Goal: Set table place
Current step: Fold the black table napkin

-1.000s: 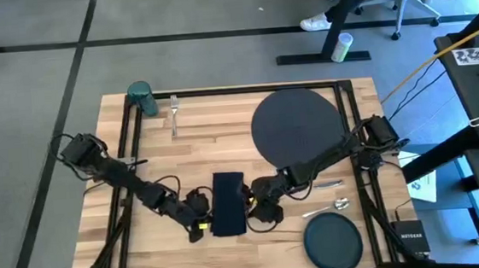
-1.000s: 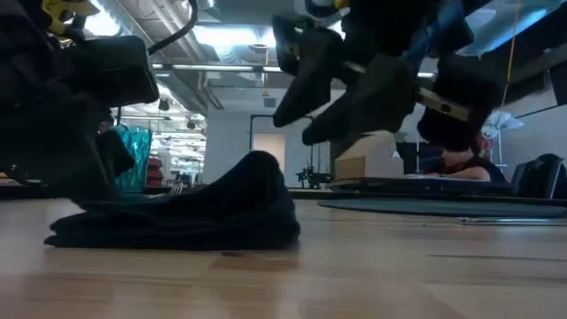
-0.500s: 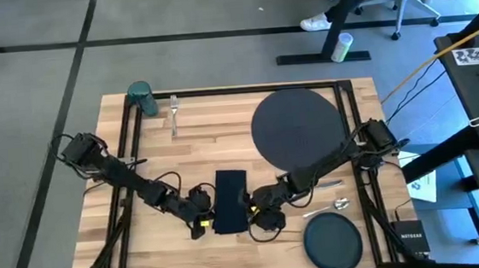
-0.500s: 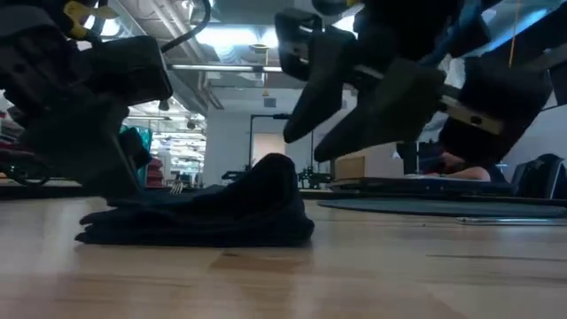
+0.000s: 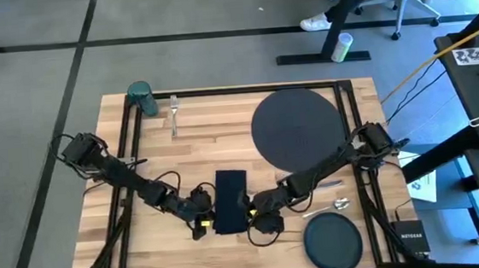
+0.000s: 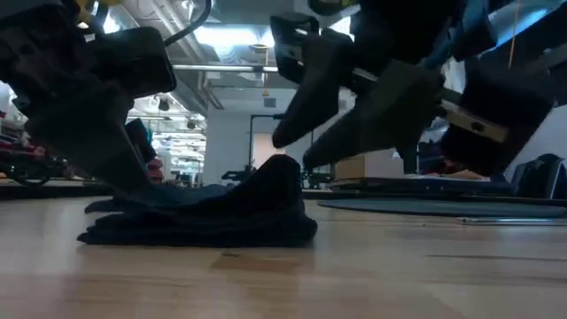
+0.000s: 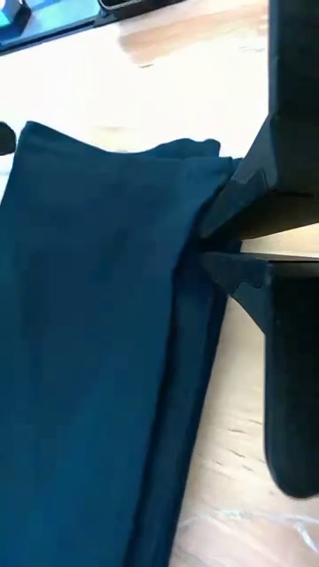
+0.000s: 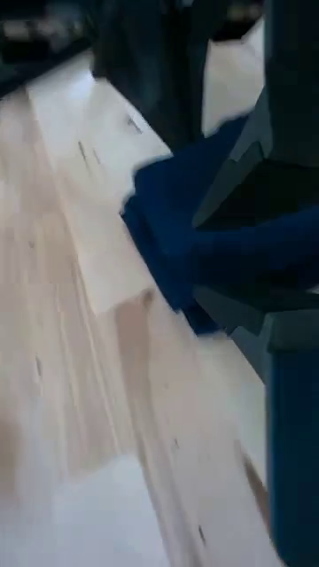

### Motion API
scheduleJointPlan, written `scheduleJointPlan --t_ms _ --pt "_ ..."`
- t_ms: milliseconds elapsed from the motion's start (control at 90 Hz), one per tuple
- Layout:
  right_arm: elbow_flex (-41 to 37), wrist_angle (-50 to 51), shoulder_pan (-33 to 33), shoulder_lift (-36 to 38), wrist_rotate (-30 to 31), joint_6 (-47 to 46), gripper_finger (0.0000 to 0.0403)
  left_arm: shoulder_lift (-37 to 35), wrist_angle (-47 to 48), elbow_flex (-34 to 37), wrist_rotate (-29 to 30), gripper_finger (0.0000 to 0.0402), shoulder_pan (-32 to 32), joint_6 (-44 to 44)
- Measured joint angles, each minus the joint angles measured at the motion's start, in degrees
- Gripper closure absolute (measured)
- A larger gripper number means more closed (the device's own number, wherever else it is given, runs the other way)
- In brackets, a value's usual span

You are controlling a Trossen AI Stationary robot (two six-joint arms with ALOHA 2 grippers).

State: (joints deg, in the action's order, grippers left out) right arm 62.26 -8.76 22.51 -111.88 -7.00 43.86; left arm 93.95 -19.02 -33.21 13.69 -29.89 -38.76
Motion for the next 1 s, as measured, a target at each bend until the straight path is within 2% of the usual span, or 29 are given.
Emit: scheduleJointPlan --t_ms 256,500,1000 --pt "2.03 1.41 0.36 -2.66 0.55 -0.13 0.0317 0.00 -0.02 0.00 0.00 0.0387 0.00 -0.11" --pt "2.14 2.78 0.34 -2.64 3.92 -0.15 0.0395 0.00 0.08 0.00 0.00 0.0387 -0.11 -0.07" --pt "2.12 3.39 1.40 -2.62 3.31 -3.52 0.0401 2.05 0.41 0.00 -0.02 0.0387 -0.45 -1.87"
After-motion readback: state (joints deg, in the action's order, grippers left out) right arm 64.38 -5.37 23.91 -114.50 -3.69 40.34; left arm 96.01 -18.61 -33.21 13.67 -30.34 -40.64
